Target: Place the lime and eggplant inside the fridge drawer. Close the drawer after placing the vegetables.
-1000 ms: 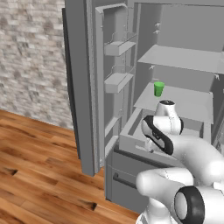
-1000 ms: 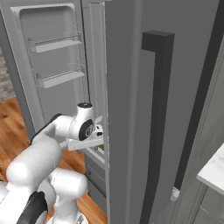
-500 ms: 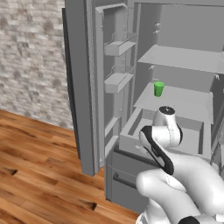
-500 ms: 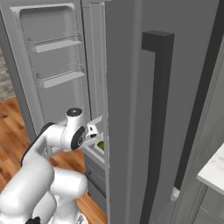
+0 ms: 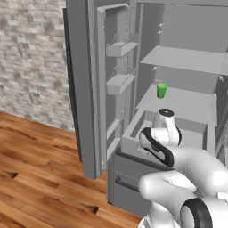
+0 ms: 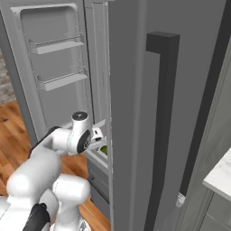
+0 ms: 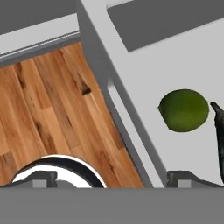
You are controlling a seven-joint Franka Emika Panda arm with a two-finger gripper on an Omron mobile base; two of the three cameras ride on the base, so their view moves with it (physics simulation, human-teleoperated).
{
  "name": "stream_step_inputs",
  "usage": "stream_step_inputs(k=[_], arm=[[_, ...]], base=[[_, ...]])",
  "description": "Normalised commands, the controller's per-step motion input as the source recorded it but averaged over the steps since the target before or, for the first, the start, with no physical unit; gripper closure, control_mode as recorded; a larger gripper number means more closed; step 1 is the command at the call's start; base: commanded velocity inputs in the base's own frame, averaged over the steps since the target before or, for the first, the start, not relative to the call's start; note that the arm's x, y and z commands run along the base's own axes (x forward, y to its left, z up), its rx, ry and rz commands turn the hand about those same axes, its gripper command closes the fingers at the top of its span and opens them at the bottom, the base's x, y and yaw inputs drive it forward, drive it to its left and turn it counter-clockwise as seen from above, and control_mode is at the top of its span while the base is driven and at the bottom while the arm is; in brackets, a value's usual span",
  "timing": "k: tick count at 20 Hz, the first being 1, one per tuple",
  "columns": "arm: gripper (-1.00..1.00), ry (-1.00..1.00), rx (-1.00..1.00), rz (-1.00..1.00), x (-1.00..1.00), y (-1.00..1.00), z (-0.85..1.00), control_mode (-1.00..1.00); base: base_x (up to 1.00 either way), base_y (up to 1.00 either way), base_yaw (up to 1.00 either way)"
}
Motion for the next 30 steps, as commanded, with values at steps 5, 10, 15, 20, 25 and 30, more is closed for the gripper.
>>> stream_step_inputs(k=[5,10,15,20,25,30], arm=[[-1.0,0.0,0.0,0.0,0.4,0.15,-0.81,-1.0],[-1.0,0.0,0.0,0.0,0.54,0.09,-0.76,-1.0],[-1.0,-0.04,0.0,0.0,0.65,0.0,-0.53,-1.0],[-1.0,-0.13,0.0,0.0,0.66,-0.03,-0.16,-1.0],[-1.0,-0.22,0.0,0.0,0.61,-0.13,-0.03,-1.0],[-1.0,-0.23,0.0,0.0,0.52,-0.18,0.0,-1.0]], base=[[0.0,0.0,0.0],[0.0,0.0,0.0],[0.0,0.0,0.0],[0.0,0.0,0.0],[0.0,0.0,0.0],[0.0,0.0,0.0]])
